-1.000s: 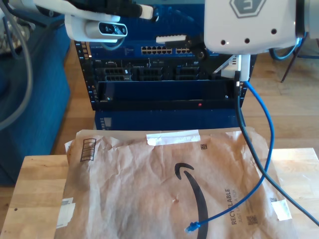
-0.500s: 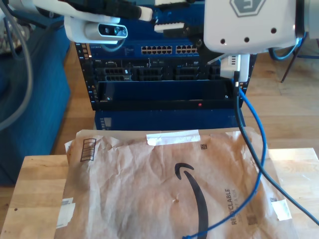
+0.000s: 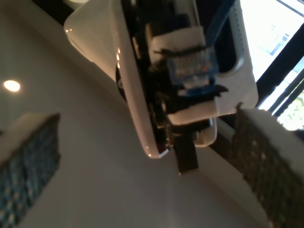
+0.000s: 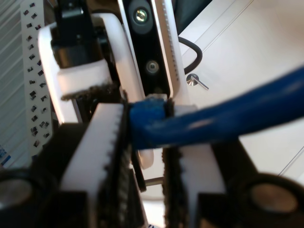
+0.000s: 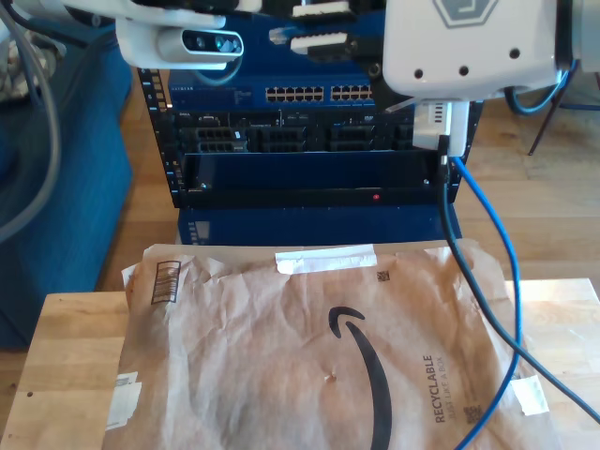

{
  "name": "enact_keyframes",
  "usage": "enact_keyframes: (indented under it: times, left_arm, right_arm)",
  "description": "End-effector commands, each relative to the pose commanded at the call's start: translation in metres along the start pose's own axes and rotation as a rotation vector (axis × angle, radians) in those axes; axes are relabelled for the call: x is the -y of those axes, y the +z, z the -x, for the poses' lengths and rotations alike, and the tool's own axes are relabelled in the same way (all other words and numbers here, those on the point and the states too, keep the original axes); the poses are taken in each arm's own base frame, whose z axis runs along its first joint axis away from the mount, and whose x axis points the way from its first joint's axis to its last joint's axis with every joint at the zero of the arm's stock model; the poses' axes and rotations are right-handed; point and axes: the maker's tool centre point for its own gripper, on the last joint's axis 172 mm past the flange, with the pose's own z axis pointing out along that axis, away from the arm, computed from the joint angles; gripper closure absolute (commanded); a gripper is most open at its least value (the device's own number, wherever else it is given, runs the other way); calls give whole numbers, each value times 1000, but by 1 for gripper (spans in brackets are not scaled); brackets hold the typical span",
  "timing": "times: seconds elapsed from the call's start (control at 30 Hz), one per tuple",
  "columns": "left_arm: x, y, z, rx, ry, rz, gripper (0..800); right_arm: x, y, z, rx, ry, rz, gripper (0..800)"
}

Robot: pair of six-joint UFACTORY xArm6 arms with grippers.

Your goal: Grab the cable and plug it in

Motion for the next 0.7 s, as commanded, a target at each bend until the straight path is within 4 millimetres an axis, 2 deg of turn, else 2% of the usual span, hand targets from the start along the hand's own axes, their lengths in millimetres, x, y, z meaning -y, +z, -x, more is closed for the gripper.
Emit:
enact_keyframes:
  times: [0.03,0.07,0.13,0.2,0.3,0.37,0.43,0.5,0.57,0.7]
  left_arm:
    - [0,-1,0,-2,1,6,45]
    - [-3,-4,2,6,0,22,44]
    - [-16,-24,7,41,-2,107,37]
    - [-35,-50,7,70,-19,223,8]
    - [-62,-82,-13,38,-82,373,7]
    - [-74,-101,-29,7,-119,462,7]
    - [-75,-112,-41,-24,-141,511,7]
    - [-73,-123,-55,-51,-172,549,5]
    - [-71,-142,-77,-88,-221,598,3]
    - [-55,-179,-124,-199,-322,712,2]
  right_arm:
    - [0,0,0,0,9,0,797]
    - [1,0,-1,-2,17,0,798]
    - [2,0,-5,-8,23,-3,798]
    - [12,-7,-23,-44,58,-36,798]
    - [25,-22,-53,-99,114,-81,798]
    - [33,-37,-83,-153,172,-121,797]
    - [37,-51,-108,-194,207,-153,796]
    - [42,-62,-124,-226,221,-177,796]
    - [43,-73,-143,-268,234,-194,796]
    - [28,-88,-188,-377,245,-180,796]
